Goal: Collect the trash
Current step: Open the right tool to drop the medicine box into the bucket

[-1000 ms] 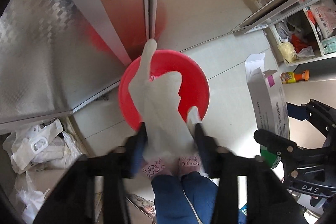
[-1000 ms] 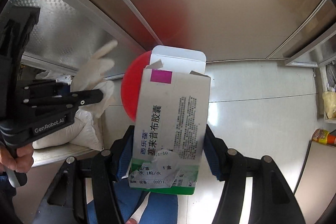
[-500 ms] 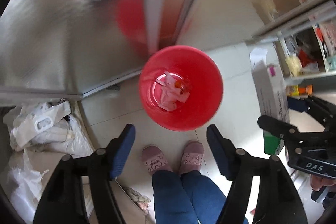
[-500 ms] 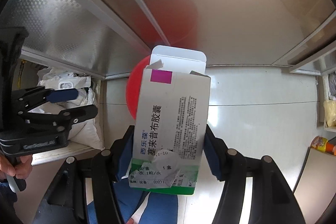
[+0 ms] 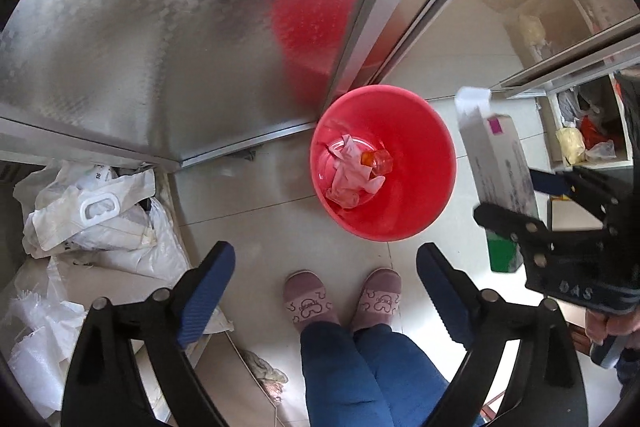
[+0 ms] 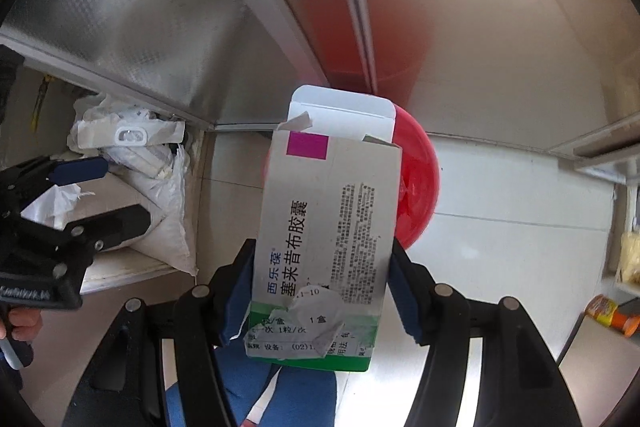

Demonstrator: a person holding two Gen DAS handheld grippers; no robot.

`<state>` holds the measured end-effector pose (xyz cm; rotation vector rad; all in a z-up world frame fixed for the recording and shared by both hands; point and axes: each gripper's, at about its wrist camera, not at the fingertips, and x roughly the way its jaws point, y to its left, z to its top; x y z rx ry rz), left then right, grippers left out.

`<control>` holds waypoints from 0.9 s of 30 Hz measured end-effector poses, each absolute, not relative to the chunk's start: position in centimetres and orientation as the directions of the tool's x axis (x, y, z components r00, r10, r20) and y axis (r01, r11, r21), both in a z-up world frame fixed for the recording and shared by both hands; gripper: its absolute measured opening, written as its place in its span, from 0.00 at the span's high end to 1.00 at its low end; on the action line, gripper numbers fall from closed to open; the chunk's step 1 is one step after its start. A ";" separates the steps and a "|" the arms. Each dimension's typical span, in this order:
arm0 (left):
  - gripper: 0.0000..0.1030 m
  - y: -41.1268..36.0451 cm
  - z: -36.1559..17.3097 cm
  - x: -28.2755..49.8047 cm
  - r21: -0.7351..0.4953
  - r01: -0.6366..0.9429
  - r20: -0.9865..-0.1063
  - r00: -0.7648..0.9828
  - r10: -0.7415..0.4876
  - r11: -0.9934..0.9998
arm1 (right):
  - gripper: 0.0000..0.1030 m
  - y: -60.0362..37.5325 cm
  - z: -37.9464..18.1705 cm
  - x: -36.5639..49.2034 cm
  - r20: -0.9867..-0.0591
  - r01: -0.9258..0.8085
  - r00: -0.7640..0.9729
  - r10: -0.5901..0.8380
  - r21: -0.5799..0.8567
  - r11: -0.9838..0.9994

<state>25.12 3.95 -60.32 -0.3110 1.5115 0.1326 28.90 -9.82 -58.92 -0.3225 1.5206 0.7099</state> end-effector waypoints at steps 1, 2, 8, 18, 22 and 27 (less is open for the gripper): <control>0.08 4.1 -60.3 25.0 -0.118 -0.277 -0.992 0.064 -0.104 0.954 | 0.42 -9.5 -59.0 28.8 -0.971 -0.603 -0.090 0.221 0.230 0.764; 0.08 4.2 -60.2 24.8 -0.117 -0.277 -0.993 0.065 -0.103 0.954 | 0.42 -9.5 -59.0 29.0 -0.972 -0.603 -0.086 0.219 0.226 0.765; 0.00 5.3 -59.6 23.9 -0.134 -0.306 -0.990 0.081 -0.115 0.943 | 0.14 -9.4 -58.7 29.1 -0.975 -0.616 -0.074 0.208 0.209 0.760; 0.00 5.4 -52.8 22.4 -0.158 -0.320 -0.985 0.117 -0.127 0.934 | 0.09 -10.2 -52.7 27.3 -0.987 -0.653 -0.031 0.158 0.140 0.744; 0.00 4.8 -47.2 21.5 -0.140 -0.318 -0.983 0.155 -0.095 0.938 | 0.08 -10.7 -48.1 26.5 -0.988 -0.657 -0.042 0.147 0.138 0.741; 0.00 4.4 -40.1 20.3 -0.161 -0.343 -0.979 0.174 -0.106 0.926 | 0.00 -11.6 -41.5 25.3 -0.983 -0.635 -0.007 0.183 0.146 0.759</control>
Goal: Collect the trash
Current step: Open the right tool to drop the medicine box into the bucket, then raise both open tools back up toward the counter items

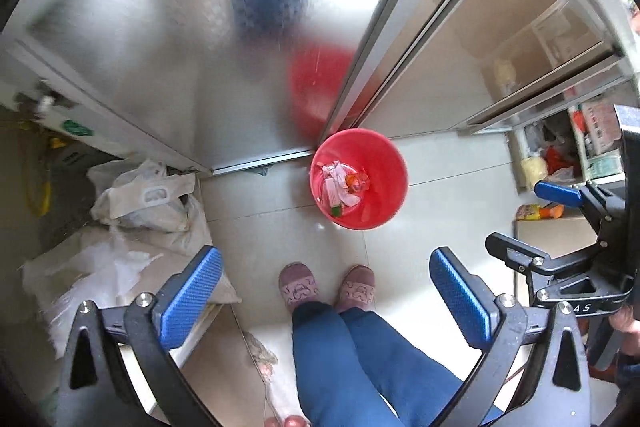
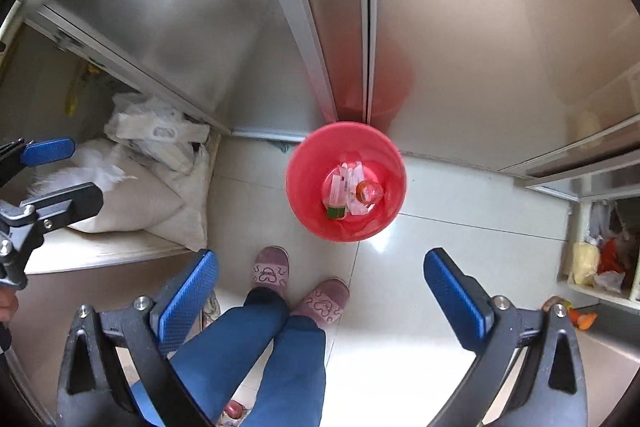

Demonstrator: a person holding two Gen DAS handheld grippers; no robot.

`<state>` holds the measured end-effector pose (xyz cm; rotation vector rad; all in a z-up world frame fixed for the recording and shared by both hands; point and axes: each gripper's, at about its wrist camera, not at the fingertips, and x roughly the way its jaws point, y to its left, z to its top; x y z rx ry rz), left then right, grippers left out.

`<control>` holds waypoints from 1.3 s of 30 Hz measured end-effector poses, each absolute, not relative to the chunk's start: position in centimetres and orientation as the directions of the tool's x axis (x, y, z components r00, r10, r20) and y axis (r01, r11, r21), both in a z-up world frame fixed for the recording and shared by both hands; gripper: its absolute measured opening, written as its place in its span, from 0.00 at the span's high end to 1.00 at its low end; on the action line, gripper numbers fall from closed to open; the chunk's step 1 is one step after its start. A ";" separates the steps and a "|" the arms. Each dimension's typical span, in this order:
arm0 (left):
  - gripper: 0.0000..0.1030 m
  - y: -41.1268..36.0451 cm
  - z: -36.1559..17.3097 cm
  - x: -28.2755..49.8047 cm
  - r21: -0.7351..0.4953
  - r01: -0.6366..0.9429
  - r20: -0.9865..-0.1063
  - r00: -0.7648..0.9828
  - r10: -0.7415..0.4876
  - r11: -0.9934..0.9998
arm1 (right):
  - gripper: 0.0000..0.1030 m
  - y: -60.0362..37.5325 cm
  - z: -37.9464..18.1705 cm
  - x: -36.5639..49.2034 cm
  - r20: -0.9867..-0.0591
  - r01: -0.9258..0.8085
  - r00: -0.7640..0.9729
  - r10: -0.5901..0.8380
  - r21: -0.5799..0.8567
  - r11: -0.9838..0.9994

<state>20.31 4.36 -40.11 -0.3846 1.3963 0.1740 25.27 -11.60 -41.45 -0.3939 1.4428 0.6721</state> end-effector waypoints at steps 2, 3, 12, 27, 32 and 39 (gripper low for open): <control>0.00 4.4 -37.2 19.9 -0.178 -0.348 -0.975 0.187 -0.117 0.920 | 0.00 -11.9 -38.5 24.9 -0.980 -0.629 0.008 0.200 0.151 0.763; 0.00 4.3 -35.5 19.8 -0.173 -0.343 -0.974 0.196 -0.109 0.923 | 0.00 -11.8 -37.1 24.8 -0.978 -0.626 0.009 0.211 0.159 0.764; 0.00 4.1 -23.1 18.9 -0.144 -0.321 -0.954 0.295 -0.046 0.936 | 0.00 -9.9 -25.7 25.2 -0.956 -0.629 0.077 0.282 0.173 0.758; 0.00 12.4 -11.1 18.4 -0.081 -0.464 -0.886 0.439 0.150 0.882 | 0.00 0.0 -13.2 27.3 -0.884 -0.800 0.139 0.447 0.166 0.577; 0.00 18.6 -9.4 18.7 -0.082 -0.524 -0.871 0.451 0.194 0.848 | 0.00 5.6 -11.9 28.9 -0.870 -0.837 0.139 0.473 0.152 0.525; 0.00 28.9 -8.9 19.0 -0.106 -0.613 -0.864 0.446 0.232 0.783 | 0.00 14.2 -12.3 32.3 -0.865 -0.864 0.110 0.490 0.160 0.477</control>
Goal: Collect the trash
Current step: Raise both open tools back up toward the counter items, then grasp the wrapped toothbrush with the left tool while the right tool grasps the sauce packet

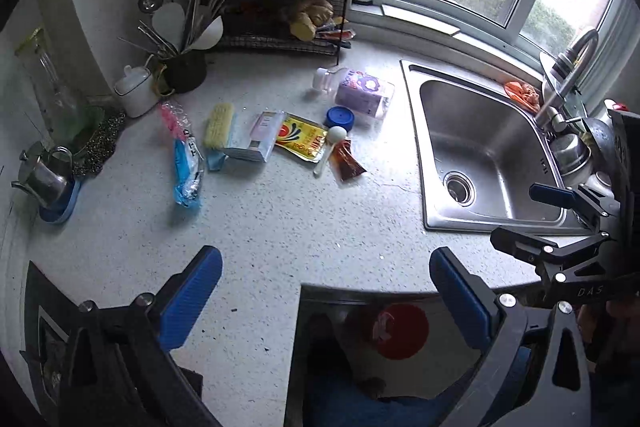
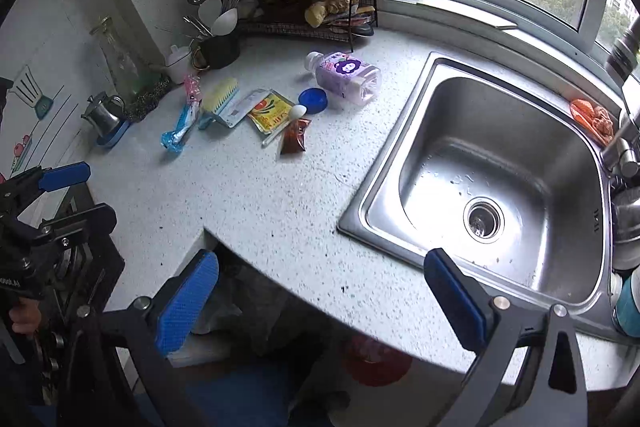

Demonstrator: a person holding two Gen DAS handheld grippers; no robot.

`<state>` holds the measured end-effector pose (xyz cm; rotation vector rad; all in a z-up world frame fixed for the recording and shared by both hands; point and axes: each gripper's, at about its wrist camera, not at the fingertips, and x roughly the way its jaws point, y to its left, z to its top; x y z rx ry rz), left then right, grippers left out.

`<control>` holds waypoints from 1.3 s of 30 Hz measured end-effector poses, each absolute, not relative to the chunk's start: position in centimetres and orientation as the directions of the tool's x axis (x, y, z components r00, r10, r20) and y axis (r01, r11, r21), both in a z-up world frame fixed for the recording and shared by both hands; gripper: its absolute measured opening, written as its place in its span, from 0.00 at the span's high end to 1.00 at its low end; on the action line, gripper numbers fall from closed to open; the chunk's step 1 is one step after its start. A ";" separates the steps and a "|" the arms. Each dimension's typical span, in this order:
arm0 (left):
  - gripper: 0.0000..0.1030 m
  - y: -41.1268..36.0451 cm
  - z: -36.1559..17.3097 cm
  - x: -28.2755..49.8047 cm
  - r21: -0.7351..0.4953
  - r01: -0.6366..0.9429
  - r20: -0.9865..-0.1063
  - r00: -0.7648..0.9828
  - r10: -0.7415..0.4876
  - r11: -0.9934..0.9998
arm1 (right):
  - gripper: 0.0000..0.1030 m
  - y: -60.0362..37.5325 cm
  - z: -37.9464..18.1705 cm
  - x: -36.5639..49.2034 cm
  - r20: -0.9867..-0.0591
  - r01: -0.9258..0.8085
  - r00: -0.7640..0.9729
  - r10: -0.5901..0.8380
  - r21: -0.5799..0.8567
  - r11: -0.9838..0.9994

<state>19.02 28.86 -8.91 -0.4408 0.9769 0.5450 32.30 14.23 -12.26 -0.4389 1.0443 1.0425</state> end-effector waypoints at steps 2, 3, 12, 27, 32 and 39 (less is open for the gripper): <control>0.00 31.5 -9.4 19.4 -0.116 -0.629 -0.870 0.437 0.227 0.768 | 0.00 16.9 -13.0 33.1 -0.872 -0.875 0.084 0.482 0.167 0.454; 0.00 32.7 -9.6 19.7 -0.116 -0.632 -0.871 0.435 0.227 0.767 | 0.00 17.7 -13.2 33.3 -0.873 -0.879 0.075 0.482 0.170 0.445; 0.00 39.7 -14.0 22.6 -0.163 -0.632 -0.913 0.388 0.128 0.758 | 0.00 26.4 -17.2 35.3 -0.917 -0.903 0.029 0.397 0.146 0.403; 0.00 43.2 -19.6 25.4 -0.242 -0.608 -0.937 0.349 -0.020 0.756 | 0.17 33.4 -23.2 37.8 -0.970 -0.923 0.014 0.243 0.081 0.377; 0.00 43.6 -20.4 24.9 -0.260 -0.623 -0.935 0.354 -0.031 0.738 | 0.37 34.6 -24.0 37.5 -0.977 -0.935 0.006 0.212 0.070 0.349; 0.00 44.0 -20.0 22.6 -0.250 -0.647 -0.935 0.355 -0.005 0.720 | 0.72 34.9 -24.3 36.4 -0.979 -0.948 0.033 0.200 0.033 0.317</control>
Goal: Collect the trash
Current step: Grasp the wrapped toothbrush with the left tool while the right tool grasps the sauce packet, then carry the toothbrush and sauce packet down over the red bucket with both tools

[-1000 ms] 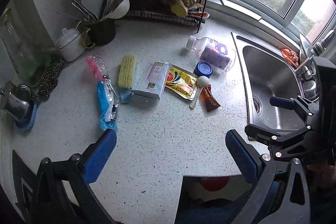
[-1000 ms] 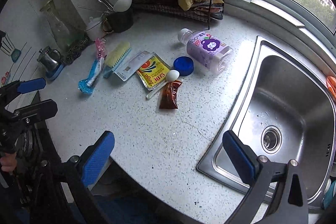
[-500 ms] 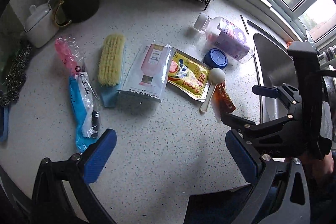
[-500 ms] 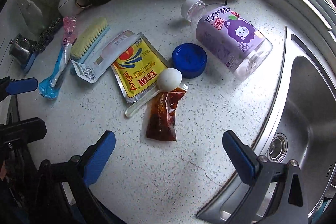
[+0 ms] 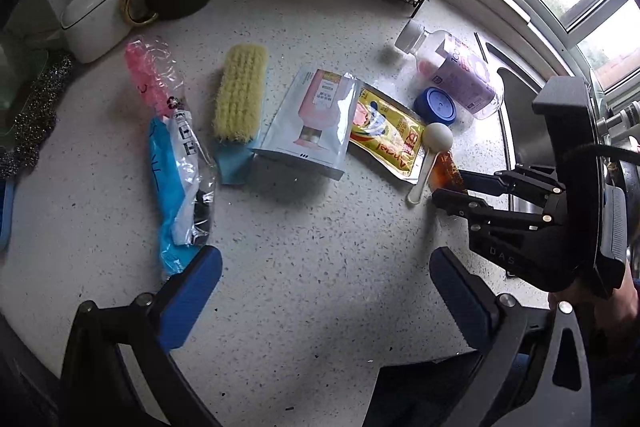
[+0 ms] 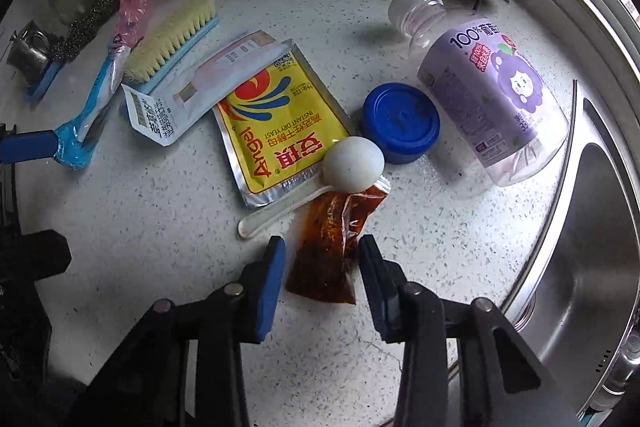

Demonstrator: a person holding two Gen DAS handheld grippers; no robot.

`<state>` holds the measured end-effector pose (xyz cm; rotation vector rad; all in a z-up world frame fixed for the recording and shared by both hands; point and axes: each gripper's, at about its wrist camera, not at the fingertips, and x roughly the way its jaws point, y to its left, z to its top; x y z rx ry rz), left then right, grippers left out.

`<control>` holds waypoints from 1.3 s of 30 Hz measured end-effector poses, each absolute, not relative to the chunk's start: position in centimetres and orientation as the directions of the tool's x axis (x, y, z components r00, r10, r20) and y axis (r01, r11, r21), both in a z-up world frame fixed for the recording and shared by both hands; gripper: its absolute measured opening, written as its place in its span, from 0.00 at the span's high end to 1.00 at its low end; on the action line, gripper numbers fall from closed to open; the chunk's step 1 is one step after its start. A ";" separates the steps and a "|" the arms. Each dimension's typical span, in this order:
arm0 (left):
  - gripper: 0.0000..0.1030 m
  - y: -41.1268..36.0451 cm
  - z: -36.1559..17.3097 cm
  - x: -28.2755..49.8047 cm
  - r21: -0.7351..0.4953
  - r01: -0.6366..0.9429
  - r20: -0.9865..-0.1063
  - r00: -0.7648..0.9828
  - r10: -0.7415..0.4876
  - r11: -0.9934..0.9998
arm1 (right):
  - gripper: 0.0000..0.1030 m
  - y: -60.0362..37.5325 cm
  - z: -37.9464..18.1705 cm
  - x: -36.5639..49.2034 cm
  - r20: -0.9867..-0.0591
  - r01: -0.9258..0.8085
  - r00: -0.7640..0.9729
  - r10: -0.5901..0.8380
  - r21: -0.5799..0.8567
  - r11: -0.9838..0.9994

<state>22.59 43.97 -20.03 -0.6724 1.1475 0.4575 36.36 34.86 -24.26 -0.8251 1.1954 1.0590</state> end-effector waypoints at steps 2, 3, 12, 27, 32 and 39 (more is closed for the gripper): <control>0.00 44.2 -20.1 21.8 -0.253 -0.663 -0.935 0.355 -0.003 0.704 | 0.83 34.6 -24.2 36.6 -0.977 -0.939 0.014 0.211 0.059 0.338; 0.00 44.3 -20.1 21.4 -0.256 -0.670 -0.936 0.353 -0.005 0.697 | 0.86 34.3 -24.1 37.0 -0.975 -0.930 0.002 0.222 0.080 0.359; 0.00 47.2 -19.3 18.8 -0.267 -0.730 -0.930 0.366 0.029 0.629 | 0.89 30.0 -21.4 38.4 -0.963 -0.889 0.058 0.262 0.070 0.453; 0.12 53.2 -22.9 21.4 -0.046 -0.713 -0.975 0.186 0.125 0.699 | 0.89 24.7 -20.2 36.8 -0.968 -0.819 0.070 0.240 0.082 0.568; 0.28 53.4 -25.1 21.6 -0.029 -0.711 -0.986 0.136 0.097 0.702 | 0.89 24.2 -20.2 36.8 -0.971 -0.809 0.076 0.228 0.074 0.583; 0.78 52.5 -24.5 20.9 -0.006 -0.704 -0.981 0.141 0.131 0.711 | 0.89 25.1 -19.9 36.5 -0.961 -0.817 0.069 0.266 0.099 0.568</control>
